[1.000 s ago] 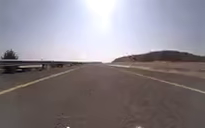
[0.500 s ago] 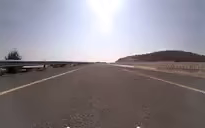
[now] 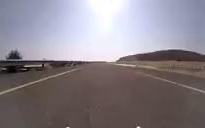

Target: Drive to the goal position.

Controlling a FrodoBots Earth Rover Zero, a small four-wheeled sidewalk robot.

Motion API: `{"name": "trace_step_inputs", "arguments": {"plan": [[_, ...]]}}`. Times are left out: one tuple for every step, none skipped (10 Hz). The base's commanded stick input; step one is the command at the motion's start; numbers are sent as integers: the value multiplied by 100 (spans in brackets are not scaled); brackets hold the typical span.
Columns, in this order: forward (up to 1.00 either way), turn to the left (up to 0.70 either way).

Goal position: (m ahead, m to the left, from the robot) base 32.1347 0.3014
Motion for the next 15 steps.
{"name": "trace_step_inputs", "arguments": {"plan": [[70,0],[70,0],[70,0],[70,0],[70,0],[70,0],[70,0],[70,0],[70,0],[70,0],[70,0],[70,0],[70,0],[70,0],[70,0]]}}
